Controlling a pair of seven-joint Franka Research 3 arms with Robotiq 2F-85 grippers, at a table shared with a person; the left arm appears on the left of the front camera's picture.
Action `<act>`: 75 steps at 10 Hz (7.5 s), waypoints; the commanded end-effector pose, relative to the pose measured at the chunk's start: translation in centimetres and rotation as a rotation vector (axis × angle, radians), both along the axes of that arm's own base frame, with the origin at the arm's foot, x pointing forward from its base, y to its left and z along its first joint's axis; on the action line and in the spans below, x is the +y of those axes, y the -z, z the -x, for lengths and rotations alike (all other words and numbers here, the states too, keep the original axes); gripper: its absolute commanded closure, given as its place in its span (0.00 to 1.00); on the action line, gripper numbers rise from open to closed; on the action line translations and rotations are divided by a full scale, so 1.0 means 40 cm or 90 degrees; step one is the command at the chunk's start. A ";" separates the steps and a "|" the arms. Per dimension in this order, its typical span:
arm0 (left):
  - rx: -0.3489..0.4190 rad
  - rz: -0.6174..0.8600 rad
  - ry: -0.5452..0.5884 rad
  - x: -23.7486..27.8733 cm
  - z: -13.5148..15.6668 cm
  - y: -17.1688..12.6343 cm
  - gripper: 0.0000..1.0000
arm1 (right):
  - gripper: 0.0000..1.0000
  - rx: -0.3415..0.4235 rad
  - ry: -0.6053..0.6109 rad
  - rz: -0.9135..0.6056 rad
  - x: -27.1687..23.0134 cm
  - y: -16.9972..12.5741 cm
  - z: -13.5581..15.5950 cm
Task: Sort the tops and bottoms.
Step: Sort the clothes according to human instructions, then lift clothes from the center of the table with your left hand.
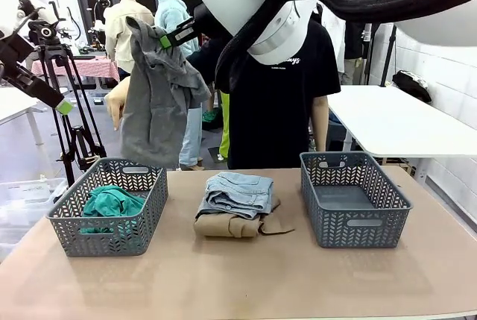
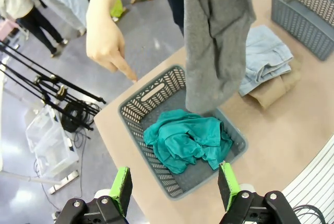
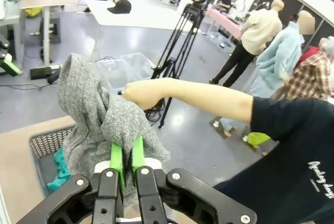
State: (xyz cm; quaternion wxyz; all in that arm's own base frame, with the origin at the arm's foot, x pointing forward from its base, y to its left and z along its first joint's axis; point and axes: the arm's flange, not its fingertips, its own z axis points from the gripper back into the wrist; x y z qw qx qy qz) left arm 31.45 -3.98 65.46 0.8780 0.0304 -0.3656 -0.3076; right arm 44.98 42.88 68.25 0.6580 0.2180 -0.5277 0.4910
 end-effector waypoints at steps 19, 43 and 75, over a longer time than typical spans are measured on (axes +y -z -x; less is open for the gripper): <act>-0.001 -0.001 -0.001 0.004 -0.004 -0.004 0.14 | 0.62 0.414 -0.227 0.147 0.437 0.683 -0.397; -0.001 -0.001 -0.001 0.004 -0.004 -0.004 0.14 | 0.00 0.332 -0.197 0.037 0.343 0.482 -0.375; -0.001 -0.001 -0.001 0.004 -0.004 -0.004 0.14 | 0.00 0.389 0.013 0.170 -0.393 0.284 0.126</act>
